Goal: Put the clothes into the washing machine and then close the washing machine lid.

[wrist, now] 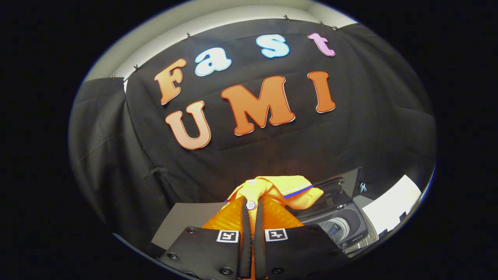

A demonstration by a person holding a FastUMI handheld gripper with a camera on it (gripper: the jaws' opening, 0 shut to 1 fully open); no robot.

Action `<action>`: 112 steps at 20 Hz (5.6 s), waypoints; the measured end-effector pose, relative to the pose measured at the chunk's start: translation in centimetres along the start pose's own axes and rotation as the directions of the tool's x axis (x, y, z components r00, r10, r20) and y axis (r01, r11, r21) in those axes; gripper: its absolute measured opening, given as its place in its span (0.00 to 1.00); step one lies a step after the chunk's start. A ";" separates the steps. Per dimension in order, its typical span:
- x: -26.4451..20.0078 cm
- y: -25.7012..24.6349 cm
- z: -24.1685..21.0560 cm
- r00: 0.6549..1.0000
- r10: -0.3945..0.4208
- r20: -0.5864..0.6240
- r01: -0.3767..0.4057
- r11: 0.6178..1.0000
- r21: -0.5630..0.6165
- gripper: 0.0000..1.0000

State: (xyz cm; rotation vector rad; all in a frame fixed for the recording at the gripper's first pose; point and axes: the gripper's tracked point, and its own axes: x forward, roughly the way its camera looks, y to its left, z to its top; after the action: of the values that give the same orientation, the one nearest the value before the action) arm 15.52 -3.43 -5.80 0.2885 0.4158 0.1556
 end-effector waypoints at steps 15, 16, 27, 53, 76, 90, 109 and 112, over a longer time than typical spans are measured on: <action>8.0 -18.1 -10.8 0.971 0.072 -0.229 -0.073 0.997 0.001 0.11; 8.8 -18.7 -12.1 0.968 0.069 -0.243 -0.071 0.998 0.001 0.11; 17.5 -24.7 -25.1 0.912 -0.012 -0.409 -0.008 0.999 -0.047 0.11; 22.2 -31.6 -41.9 0.710 -0.169 -0.684 0.090 0.985 -0.150 0.11; 20.6 -31.6 -40.6 0.718 -0.234 -0.655 0.120 0.969 -0.214 1.00; 15.8 -25.0 -20.0 0.930 -0.158 -0.332 0.090 0.973 -0.211 0.99; 27.7 -22.1 -8.1 0.964 -0.149 -0.219 0.100 0.971 -0.219 0.99; 26.5 -21.9 -8.3 0.963 -0.155 -0.219 0.103 0.968 -0.231 0.99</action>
State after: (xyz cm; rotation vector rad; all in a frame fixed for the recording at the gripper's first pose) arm 37.91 -16.69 -29.71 0.0252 0.6470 0.1056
